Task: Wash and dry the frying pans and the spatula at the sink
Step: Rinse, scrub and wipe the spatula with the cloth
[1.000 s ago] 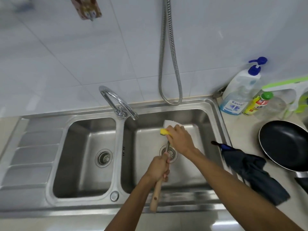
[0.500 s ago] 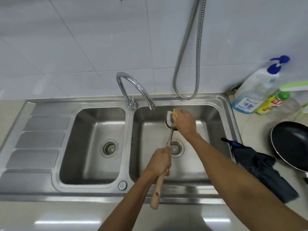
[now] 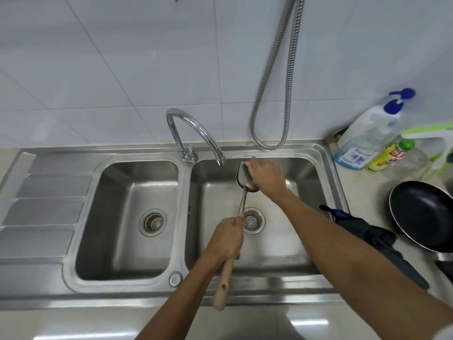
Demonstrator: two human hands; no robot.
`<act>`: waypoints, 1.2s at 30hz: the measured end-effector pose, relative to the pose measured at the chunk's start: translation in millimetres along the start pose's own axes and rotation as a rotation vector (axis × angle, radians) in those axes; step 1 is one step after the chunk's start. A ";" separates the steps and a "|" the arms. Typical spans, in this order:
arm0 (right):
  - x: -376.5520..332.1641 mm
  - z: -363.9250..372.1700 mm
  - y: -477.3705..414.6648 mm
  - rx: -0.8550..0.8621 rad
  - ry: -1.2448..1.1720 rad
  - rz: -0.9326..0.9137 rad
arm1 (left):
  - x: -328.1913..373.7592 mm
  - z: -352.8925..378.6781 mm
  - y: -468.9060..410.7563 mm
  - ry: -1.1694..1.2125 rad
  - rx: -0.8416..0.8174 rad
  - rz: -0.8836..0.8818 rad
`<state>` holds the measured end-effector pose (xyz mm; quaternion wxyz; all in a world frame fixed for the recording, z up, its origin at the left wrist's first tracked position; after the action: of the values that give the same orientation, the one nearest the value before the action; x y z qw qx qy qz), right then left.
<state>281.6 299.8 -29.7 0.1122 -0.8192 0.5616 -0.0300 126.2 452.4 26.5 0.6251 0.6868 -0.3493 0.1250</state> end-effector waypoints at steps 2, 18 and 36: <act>-8.7 3.4 4.4 0.019 -0.114 0.167 | 4.3 3.4 -1.7 -0.037 0.031 0.036; -14.5 -2.9 45.9 0.033 -0.038 -0.042 | -26.8 23.1 -13.9 -0.711 0.538 0.252; -20.1 -27.0 49.9 0.137 -0.192 -0.100 | -18.9 20.3 -25.7 -0.873 0.510 0.423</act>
<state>223.9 297.3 -12.7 0.2195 -0.8357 0.5033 0.0046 123.5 438.7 -8.6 0.1967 0.7193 -0.6655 0.0321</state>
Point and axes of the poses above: each hand's wrist, its own y-axis away from the middle knuckle, its own z-axis out of the palm, x = y × z, the point moved 1 cm from there along -y, towards the middle knuckle, and after that the axes turned 11 degrees about -z, right-handed, at the moved point
